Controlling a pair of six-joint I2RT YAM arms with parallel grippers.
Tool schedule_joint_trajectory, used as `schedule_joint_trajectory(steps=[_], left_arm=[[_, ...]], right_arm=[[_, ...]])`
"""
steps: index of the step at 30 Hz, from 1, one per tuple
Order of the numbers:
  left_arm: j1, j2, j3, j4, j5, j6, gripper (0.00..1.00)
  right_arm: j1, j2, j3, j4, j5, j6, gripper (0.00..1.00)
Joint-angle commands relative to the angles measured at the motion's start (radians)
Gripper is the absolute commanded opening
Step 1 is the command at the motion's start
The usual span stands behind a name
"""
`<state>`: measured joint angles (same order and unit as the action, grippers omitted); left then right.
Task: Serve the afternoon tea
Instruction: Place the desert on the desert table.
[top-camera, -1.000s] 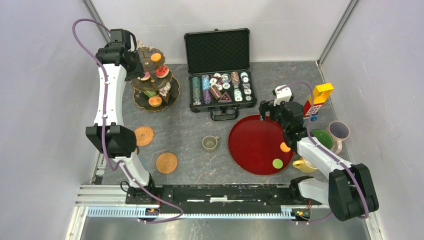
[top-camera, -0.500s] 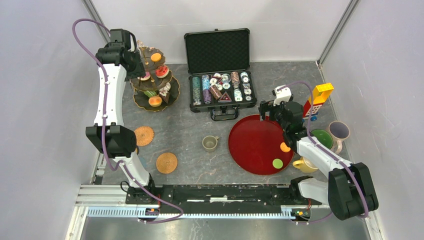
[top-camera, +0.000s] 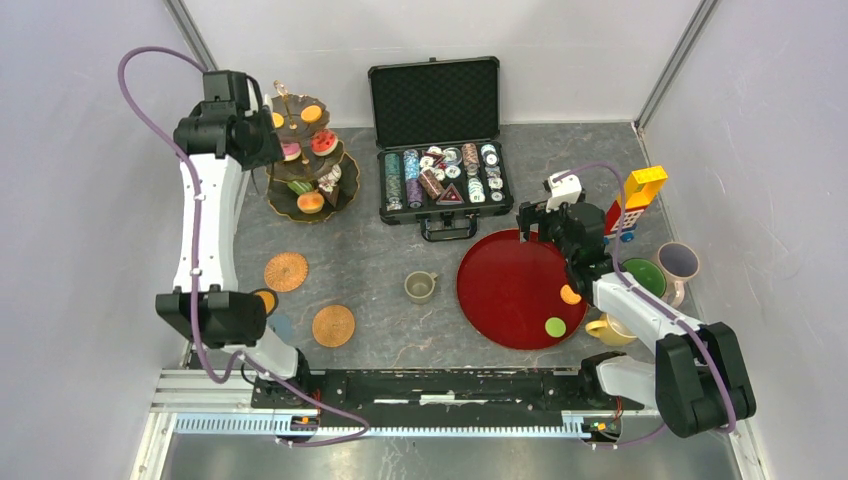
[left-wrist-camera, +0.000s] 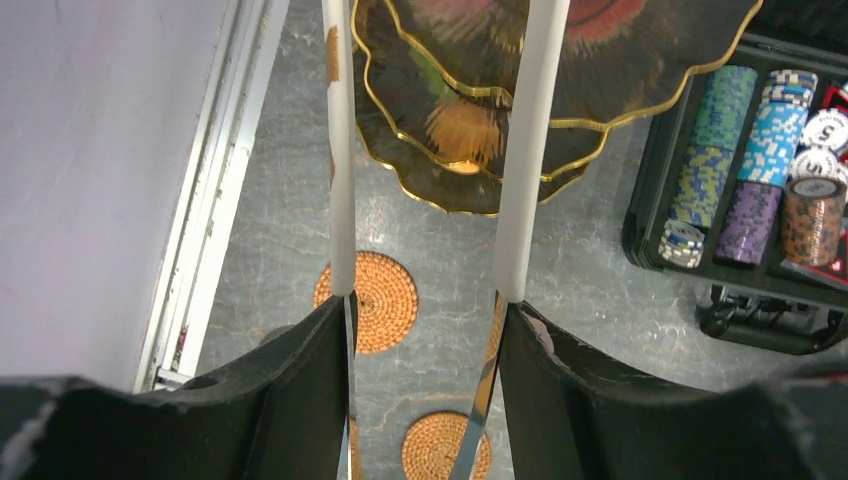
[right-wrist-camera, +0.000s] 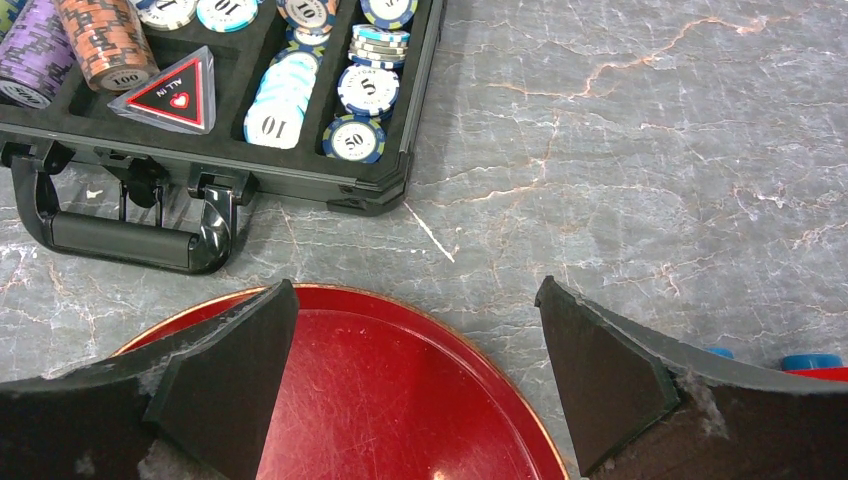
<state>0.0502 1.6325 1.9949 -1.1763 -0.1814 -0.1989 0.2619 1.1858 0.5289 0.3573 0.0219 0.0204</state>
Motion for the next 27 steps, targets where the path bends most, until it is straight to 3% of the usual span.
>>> schedule_joint_trajectory(steps=[1, 7, 11, 18, 22, 27], left_arm=[[0.0, -0.137, -0.135, 0.105, 0.038, -0.003, 0.57], [-0.033, -0.356, -0.391, 0.236, 0.167, 0.008, 0.57], [-0.139, -0.471, -0.477, 0.255, 0.178, 0.049, 0.58], [-0.293, -0.637, -0.692, 0.256, 0.344, 0.083, 0.57], [-0.437, -0.687, -0.825, 0.331, 0.337, -0.01, 0.56], [-0.727, -0.665, -1.019, 0.561, 0.305, -0.194, 0.55]], right_arm=[[0.0, 0.005, 0.037, 0.018, -0.002, -0.007, 0.98], [0.002, -0.015, 0.043, 0.011, -0.054, 0.041, 0.98], [0.001, -0.027, 0.057, -0.018, -0.043, 0.06, 0.98], [0.002, -0.064, 0.15, -0.174, -0.051, 0.11, 0.98], [0.002, -0.176, 0.107, -0.245, -0.042, 0.106, 0.98], [0.005, -0.351, 0.043, -0.405, 0.052, 0.056, 0.98]])
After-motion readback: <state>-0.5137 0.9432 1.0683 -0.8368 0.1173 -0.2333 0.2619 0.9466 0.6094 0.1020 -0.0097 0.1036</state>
